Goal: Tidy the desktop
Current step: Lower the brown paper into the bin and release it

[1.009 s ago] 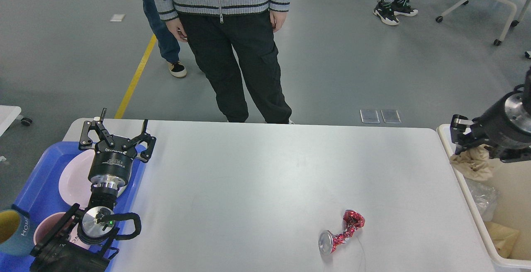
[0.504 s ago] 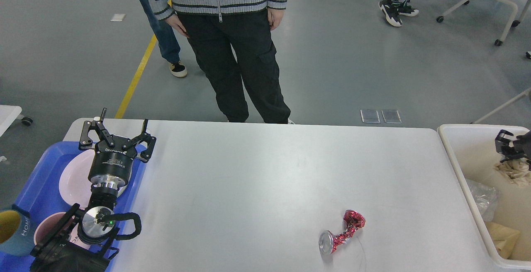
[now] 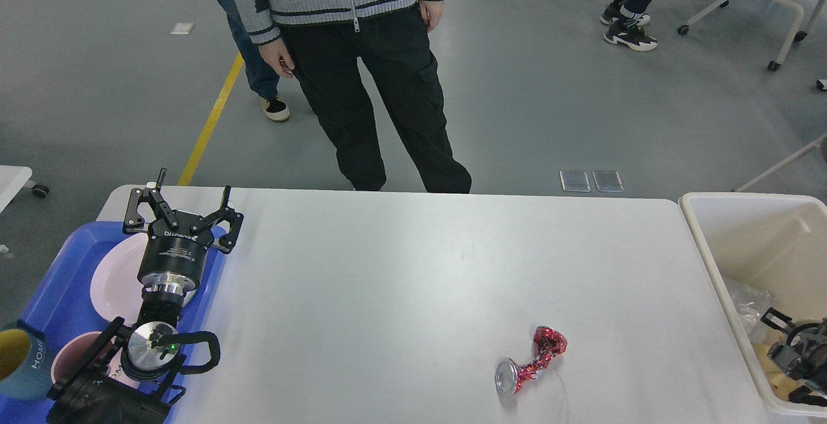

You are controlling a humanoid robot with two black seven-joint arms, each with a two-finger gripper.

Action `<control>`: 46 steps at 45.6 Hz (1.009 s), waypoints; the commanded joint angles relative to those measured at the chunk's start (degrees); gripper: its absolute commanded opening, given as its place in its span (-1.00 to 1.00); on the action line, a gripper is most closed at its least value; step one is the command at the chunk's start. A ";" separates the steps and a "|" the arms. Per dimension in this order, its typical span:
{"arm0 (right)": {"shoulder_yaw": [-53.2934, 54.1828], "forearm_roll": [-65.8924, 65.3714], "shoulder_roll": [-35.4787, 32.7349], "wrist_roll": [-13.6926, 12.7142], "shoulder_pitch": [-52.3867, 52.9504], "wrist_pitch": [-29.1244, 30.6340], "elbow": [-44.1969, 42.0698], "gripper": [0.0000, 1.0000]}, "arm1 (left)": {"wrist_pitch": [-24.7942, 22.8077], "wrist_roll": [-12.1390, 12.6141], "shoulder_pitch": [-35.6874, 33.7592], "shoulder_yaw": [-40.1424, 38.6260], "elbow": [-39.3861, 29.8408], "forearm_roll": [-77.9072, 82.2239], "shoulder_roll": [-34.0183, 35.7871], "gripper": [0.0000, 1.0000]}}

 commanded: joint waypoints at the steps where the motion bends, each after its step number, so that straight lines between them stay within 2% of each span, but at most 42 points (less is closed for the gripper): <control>1: 0.03 0.04 1.10 -0.07 -2.30 -1.92 -1.44 -1.00 | 0.00 -0.01 0.00 0.00 0.00 0.00 0.05 0.93; 16: -0.58 -0.05 1.98 -0.07 -3.62 -2.01 -1.52 -1.00 | 0.00 -0.01 0.00 0.00 0.00 0.00 0.05 0.93; 17: -0.93 -0.05 1.98 -0.07 -3.71 -2.18 -1.61 -0.90 | 0.00 -0.09 0.00 0.00 0.00 0.00 -0.03 0.93; 18: -0.93 -0.05 1.98 -0.07 -3.71 -2.36 -1.70 -0.59 | 0.00 -0.01 0.00 0.00 0.00 0.00 -0.04 0.93; 20: -0.76 -0.05 1.80 -0.07 -3.53 -3.15 -2.22 0.14 | 0.00 -0.01 0.00 0.00 0.00 0.00 0.05 0.93; 22: -0.58 -0.05 1.89 -0.07 -3.27 -4.38 -2.75 1.00 | 0.00 -0.09 0.00 0.00 0.00 0.09 0.05 0.93; 46: -0.49 -0.05 1.98 0.02 -3.00 -5.70 -2.23 1.00 | 0.00 -0.01 0.00 0.00 0.00 0.00 0.05 0.93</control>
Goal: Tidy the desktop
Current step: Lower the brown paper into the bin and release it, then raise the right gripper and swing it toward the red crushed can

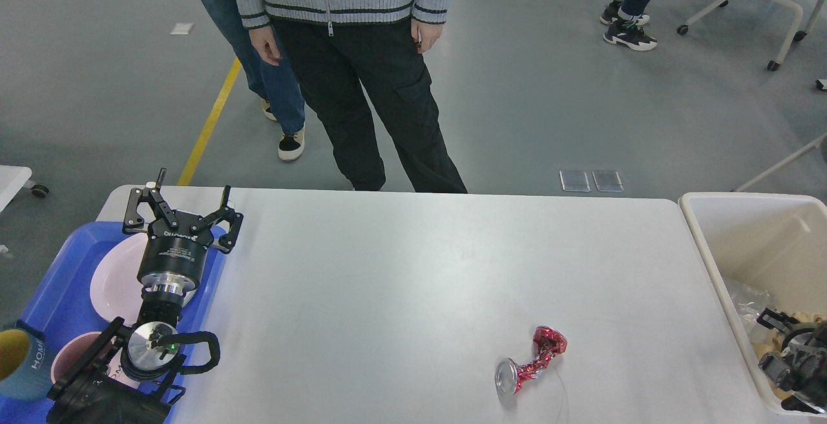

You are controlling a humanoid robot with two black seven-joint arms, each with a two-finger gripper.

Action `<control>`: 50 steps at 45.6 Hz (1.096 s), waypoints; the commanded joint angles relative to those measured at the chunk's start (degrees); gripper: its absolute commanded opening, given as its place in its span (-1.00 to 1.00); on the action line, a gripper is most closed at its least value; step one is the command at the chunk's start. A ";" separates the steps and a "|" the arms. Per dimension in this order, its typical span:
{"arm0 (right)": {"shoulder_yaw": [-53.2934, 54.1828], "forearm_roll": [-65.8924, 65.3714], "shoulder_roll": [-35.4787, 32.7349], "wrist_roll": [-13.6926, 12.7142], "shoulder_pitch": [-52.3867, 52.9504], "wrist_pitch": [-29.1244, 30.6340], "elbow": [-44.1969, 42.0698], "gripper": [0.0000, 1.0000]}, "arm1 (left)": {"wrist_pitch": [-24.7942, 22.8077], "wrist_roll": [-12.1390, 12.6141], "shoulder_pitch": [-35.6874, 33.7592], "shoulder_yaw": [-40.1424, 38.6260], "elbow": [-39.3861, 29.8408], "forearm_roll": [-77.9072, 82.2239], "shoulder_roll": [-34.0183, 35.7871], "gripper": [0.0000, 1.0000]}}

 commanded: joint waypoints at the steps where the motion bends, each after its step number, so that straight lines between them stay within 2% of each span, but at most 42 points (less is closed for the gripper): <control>1: 0.00 0.00 -0.29 0.18 0.04 0.25 0.46 1.00 | 0.00 -0.02 0.00 0.00 0.00 -0.02 0.04 0.93; 10: 0.17 -0.09 -0.47 0.27 1.53 0.78 0.90 1.00 | 0.00 0.06 0.00 0.00 0.00 0.06 -0.05 0.93; 16: -0.26 -0.09 -2.31 0.35 5.04 1.57 4.59 1.00 | 0.00 0.06 0.00 0.00 0.00 0.06 -0.05 0.93; 20: -0.44 -0.09 -5.03 0.44 9.52 4.20 8.80 1.00 | 0.00 0.06 0.00 0.00 0.00 -0.02 -0.05 0.93; 29: -1.05 -0.97 -8.03 0.18 20.42 14.48 17.50 1.00 | 0.00 0.06 0.00 0.00 0.00 -0.02 -0.05 0.93; 37: -10.70 -1.06 -9.08 -0.26 36.83 22.04 30.15 1.00 | 0.00 0.06 0.00 0.00 0.00 0.06 -0.05 0.93; 42: -18.36 -0.97 -8.64 -0.26 47.83 22.40 40.52 1.00 | 0.00 0.06 0.00 0.00 0.00 -0.02 -0.05 0.93; 50: -24.69 -0.88 -6.62 -0.26 65.06 24.15 57.22 1.00 | 0.00 0.06 0.00 0.00 0.00 -0.02 -0.05 0.93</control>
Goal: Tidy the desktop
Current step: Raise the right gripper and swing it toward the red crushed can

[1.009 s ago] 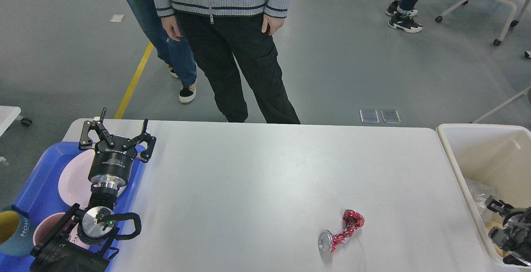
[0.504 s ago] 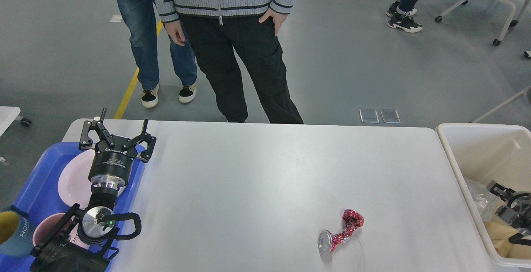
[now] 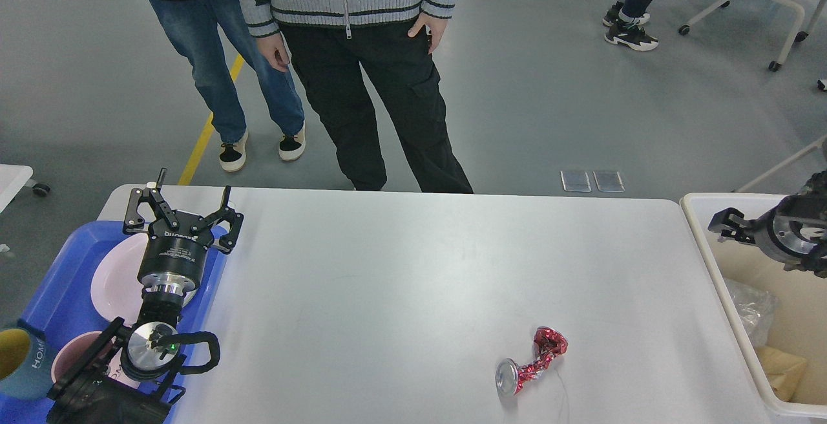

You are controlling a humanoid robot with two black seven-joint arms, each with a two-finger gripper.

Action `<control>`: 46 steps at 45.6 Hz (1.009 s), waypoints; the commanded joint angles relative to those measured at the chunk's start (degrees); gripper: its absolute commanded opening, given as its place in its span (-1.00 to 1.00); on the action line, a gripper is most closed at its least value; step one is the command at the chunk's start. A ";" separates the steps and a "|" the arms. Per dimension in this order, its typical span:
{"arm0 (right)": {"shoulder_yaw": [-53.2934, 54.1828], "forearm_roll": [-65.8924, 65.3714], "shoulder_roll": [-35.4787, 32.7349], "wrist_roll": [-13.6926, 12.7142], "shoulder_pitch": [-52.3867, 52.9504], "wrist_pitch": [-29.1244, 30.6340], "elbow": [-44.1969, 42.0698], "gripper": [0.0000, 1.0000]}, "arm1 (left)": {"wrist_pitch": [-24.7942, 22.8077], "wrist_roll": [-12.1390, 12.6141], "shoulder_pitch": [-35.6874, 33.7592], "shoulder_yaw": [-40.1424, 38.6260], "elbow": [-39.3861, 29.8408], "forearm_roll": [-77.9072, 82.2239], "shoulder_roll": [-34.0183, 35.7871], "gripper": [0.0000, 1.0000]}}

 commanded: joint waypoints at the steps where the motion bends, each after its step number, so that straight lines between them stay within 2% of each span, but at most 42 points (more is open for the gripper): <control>1: -4.40 0.18 1.79 0.01 13.35 2.23 12.25 1.00 | 0.00 -0.01 0.00 0.00 0.00 -0.03 0.08 0.93; 5: -5.72 0.44 4.68 0.01 21.44 6.27 18.06 1.00 | 0.00 -0.01 0.00 0.00 0.00 -0.02 0.08 0.93; 11: -6.16 0.97 9.96 0.01 30.32 15.23 21.05 1.00 | 0.00 -0.01 0.00 0.00 0.00 -0.03 0.00 0.93; 19: -5.46 0.97 11.28 -0.16 43.24 22.00 30.19 1.00 | 0.00 -0.09 0.00 0.00 0.00 0.06 0.00 0.93; 28: -3.97 1.06 14.18 -0.25 52.56 30.53 38.53 1.00 | 0.00 -0.10 0.00 0.00 0.00 -0.02 0.08 0.93; 33: -2.38 1.94 13.92 -0.16 56.52 32.21 42.59 1.00 | 0.00 -0.10 0.00 0.00 0.00 -0.03 0.08 0.93; 46: -2.29 3.61 15.59 -0.16 54.42 31.42 43.29 1.00 | 0.00 -0.01 0.00 0.00 0.00 0.06 0.08 0.93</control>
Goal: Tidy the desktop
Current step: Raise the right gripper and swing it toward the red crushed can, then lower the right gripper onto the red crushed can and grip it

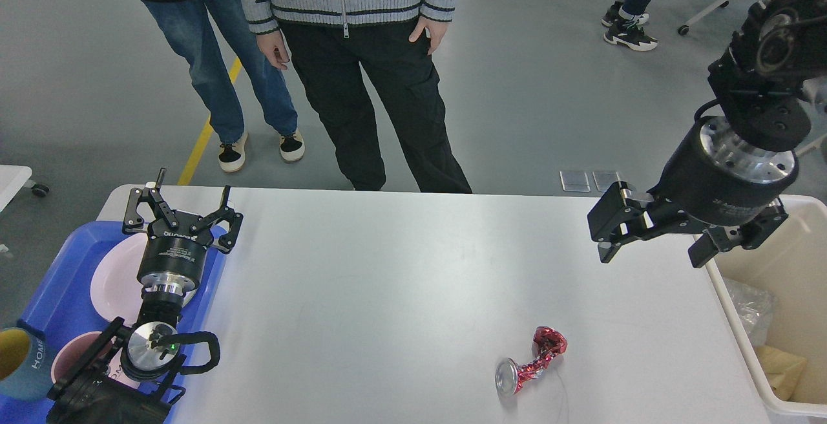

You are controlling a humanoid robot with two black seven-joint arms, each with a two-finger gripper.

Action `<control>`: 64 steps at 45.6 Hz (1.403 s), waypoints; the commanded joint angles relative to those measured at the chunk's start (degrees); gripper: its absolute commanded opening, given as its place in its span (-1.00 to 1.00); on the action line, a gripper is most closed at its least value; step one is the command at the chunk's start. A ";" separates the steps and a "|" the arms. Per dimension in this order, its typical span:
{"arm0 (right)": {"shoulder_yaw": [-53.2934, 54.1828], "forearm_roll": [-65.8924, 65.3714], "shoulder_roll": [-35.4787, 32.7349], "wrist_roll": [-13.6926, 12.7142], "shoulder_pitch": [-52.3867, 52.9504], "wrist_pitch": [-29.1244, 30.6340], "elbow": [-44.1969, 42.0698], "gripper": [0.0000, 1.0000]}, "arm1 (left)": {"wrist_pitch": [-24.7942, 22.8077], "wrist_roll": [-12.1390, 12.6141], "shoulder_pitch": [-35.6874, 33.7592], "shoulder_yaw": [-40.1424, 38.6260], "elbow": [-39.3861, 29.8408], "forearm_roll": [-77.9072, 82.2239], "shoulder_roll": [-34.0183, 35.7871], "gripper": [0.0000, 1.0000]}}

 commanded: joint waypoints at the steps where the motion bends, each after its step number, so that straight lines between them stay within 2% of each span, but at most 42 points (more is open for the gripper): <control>1: 0.02 0.24 0.64 0.00 -2.09 -0.68 -0.03 1.00 | 0.00 0.03 0.00 0.00 0.00 -0.02 0.05 0.93; 7: 2.29 1.55 0.47 -0.08 -5.43 -2.25 -0.64 1.00 | 0.00 0.03 0.00 0.00 0.00 -0.02 0.05 0.93; 17: 5.99 8.48 0.73 -0.79 -19.74 -16.31 -3.72 1.00 | 0.00 0.03 0.00 0.00 0.00 -0.02 0.05 0.93; 24: 11.08 19.57 2.57 -5.79 -32.05 -25.97 -5.83 0.95 | 0.00 0.03 0.00 0.00 0.00 -0.02 -0.04 0.93; 30: 17.32 19.40 3.28 -6.41 -40.58 -33.45 -7.41 0.95 | 0.00 0.03 0.00 0.00 0.00 0.07 0.05 0.93; 40: 17.68 19.22 7.67 -6.32 -55.08 -37.59 -20.32 0.90 | 0.00 0.03 0.00 0.00 0.00 -0.02 -0.04 0.93; 47: 17.77 19.05 9.16 -6.24 -62.73 -37.77 -28.76 0.89 | 0.00 0.03 0.00 0.00 0.00 -0.02 -0.04 0.93; 59: 17.86 15.54 12.77 -6.06 -69.59 -37.94 -38.61 0.87 | 0.00 0.03 0.00 0.00 0.00 -0.02 0.05 0.93; 64: 17.77 15.01 13.03 -6.06 -69.95 -38.03 -39.23 0.87 | 0.00 0.03 0.00 0.00 0.00 -0.02 -0.04 0.93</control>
